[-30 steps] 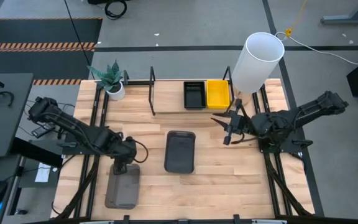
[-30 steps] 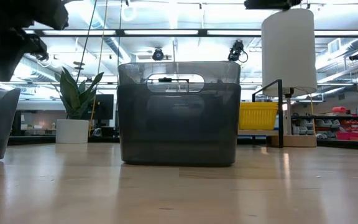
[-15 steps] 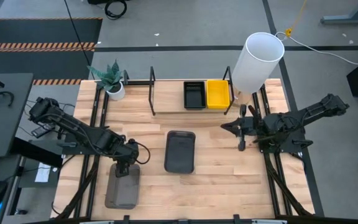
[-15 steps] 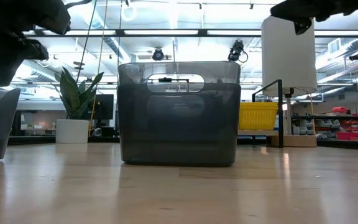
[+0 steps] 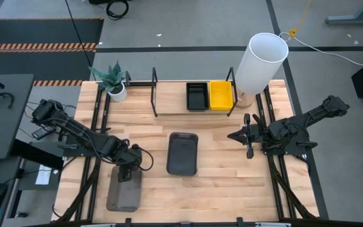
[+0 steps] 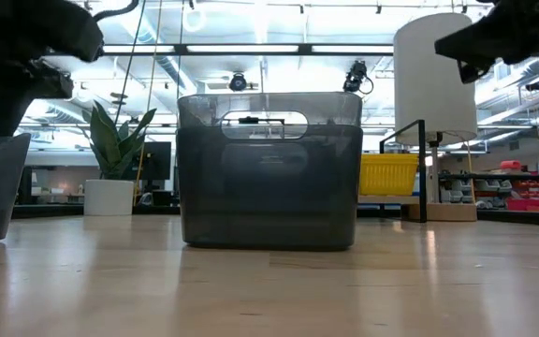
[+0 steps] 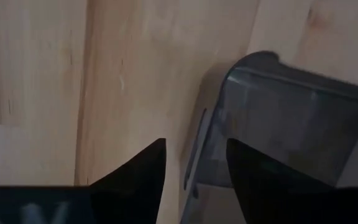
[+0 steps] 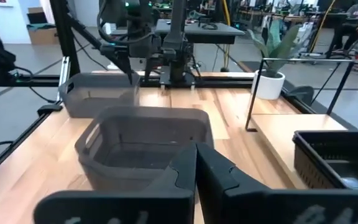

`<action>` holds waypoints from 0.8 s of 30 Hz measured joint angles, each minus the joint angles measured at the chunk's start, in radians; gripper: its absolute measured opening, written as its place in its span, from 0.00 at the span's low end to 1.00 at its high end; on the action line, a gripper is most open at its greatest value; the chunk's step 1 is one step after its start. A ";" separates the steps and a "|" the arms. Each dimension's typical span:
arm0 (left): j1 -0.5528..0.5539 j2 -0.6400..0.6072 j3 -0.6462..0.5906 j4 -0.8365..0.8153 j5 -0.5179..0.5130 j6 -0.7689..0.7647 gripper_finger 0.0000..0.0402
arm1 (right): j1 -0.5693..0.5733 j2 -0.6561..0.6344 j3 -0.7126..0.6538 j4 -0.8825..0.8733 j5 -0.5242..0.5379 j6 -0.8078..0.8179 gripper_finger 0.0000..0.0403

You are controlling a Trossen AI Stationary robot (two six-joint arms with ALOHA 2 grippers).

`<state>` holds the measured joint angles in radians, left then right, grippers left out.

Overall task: Stack baskets on shelf by color
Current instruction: Stack the bottom gray bin on top of the top gray bin

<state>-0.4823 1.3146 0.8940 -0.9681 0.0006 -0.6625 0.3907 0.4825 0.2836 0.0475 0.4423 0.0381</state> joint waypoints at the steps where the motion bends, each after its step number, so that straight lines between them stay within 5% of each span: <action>1: -0.002 0.013 0.000 -0.001 0.000 0.005 0.44 | 0.005 -0.006 -0.008 0.001 0.000 0.004 0.02; 14: -0.002 0.156 0.000 -0.024 0.001 0.045 0.40 | 0.088 -0.096 -0.023 -0.080 -0.002 0.008 0.01; 20: -0.001 0.202 0.000 -0.007 0.003 0.046 0.27 | 0.118 -0.115 -0.074 -0.068 -0.002 0.019 0.02; 24: 0.003 0.223 0.000 0.000 0.020 0.066 0.09 | 0.121 -0.115 -0.085 -0.066 -0.001 0.052 0.04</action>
<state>-0.4791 1.5372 0.8940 -0.9679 0.0210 -0.5961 0.5117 0.3679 0.1989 -0.0189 0.4415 0.0905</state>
